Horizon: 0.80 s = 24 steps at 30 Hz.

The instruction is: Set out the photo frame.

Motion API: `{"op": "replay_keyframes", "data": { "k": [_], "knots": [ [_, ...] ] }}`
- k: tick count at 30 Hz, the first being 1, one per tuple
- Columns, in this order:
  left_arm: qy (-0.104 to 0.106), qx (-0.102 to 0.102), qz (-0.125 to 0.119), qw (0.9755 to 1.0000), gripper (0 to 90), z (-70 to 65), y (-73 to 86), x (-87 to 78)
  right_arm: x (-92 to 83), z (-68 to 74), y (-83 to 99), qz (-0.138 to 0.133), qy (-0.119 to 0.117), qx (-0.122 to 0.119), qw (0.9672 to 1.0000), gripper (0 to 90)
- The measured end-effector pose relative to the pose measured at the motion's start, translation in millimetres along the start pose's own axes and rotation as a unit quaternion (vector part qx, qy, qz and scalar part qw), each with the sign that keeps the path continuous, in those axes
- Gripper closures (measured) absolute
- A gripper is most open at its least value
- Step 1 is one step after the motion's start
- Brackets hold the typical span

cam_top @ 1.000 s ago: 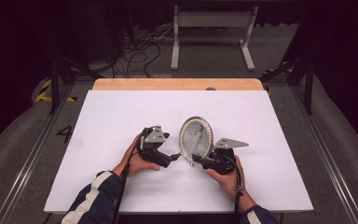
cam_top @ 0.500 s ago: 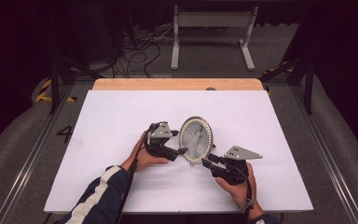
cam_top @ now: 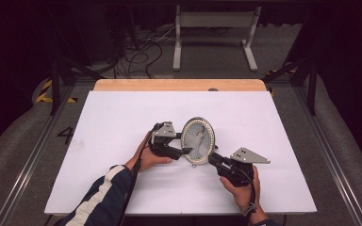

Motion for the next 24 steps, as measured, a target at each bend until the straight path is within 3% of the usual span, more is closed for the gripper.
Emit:
{"op": "replay_keyframes", "data": {
  "k": [2, 4, 15, 24],
  "knots": [
    [-0.003, 0.003, 0.002, 1.0000, 40.6, 0.2, 0.2, -0.7, -0.7, 0.4, -0.4, -0.001, -0.001, -0.002, 1.0000, 81.0],
    [-0.010, 0.019, 0.014, 0.9997, 41.9, -0.1, 1.2, -1.6, -0.6, 0.1, -0.8, 0.002, -0.001, -0.001, 1.0000, 81.0],
    [-0.003, 0.010, 0.019, 0.9998, 43.9, -1.0, 3.8, -8.4, 1.4, -4.5, -2.7, 0.001, 0.001, 0.003, 1.0000, 82.4],
    [-0.003, 0.015, 0.029, 0.9995, 43.7, -2.8, 7.1, -14.2, 5.1, -6.4, -5.6, -0.002, -0.002, 0.003, 1.0000, 84.7]
  ]
}}
Point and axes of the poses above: each handheld gripper's, and its own axes: x roughly forward along the jaws, y roughly out of its underside, z roughly to its left, the point moved 7 cm from there along x, roughly forward along the jaws, and after that the axes turned 11 degrees about x, right-handed, at the moved point
